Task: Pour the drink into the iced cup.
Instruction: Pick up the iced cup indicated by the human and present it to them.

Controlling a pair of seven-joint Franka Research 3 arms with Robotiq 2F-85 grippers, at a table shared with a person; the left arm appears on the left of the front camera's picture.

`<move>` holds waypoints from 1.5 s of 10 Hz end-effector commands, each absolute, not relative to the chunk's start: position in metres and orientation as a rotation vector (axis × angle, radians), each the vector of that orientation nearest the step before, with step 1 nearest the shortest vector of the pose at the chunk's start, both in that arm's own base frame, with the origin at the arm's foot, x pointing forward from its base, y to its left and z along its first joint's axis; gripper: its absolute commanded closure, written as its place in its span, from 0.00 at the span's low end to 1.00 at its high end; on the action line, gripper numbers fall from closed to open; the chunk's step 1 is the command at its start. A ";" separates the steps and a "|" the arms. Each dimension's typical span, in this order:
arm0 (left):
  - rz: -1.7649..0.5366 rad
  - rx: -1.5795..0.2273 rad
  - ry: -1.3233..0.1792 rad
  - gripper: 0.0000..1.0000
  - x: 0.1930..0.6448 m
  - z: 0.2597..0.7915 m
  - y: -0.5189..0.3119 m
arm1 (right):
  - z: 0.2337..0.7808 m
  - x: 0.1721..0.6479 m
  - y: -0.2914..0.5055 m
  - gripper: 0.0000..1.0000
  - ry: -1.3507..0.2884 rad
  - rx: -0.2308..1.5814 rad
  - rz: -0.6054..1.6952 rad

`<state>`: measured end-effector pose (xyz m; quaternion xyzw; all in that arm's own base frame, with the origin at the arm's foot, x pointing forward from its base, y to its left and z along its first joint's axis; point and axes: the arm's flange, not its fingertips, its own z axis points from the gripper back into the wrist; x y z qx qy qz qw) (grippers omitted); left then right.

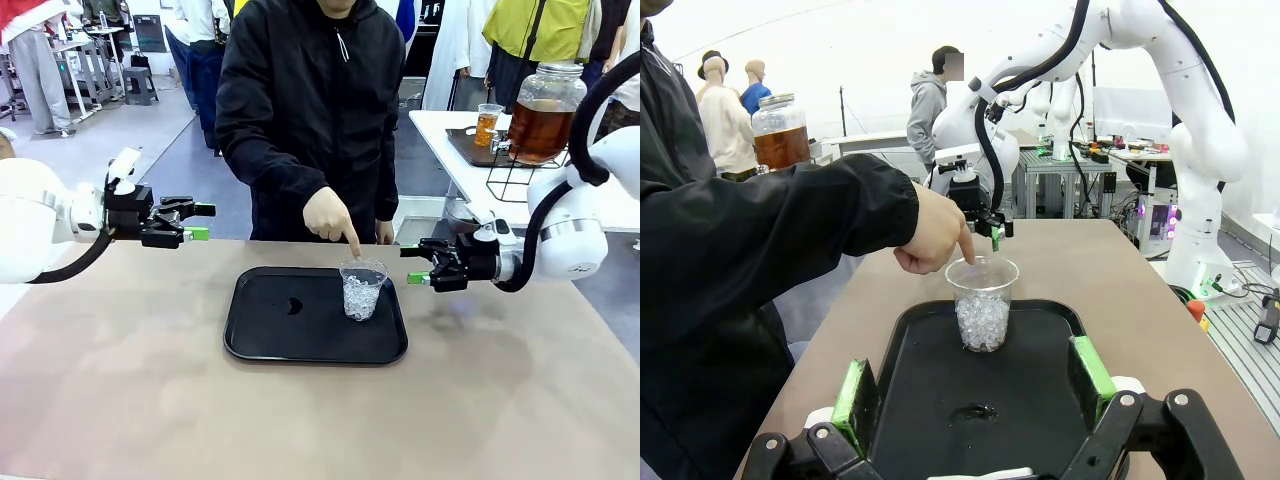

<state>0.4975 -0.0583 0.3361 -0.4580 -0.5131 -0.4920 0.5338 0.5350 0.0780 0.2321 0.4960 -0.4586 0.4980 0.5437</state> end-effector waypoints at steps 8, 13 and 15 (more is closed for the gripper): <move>-1.169 -1.093 -1.231 0.00 0.497 0.338 -0.060 | 0.209 0.538 0.115 0.00 -0.997 1.221 1.266; -1.169 -1.093 -1.231 0.00 0.497 0.338 -0.060 | 0.205 0.539 0.127 0.00 -0.957 1.240 1.290; -1.169 -1.093 -1.231 0.00 0.497 0.338 -0.060 | 0.205 0.538 0.133 0.00 -0.967 1.233 1.303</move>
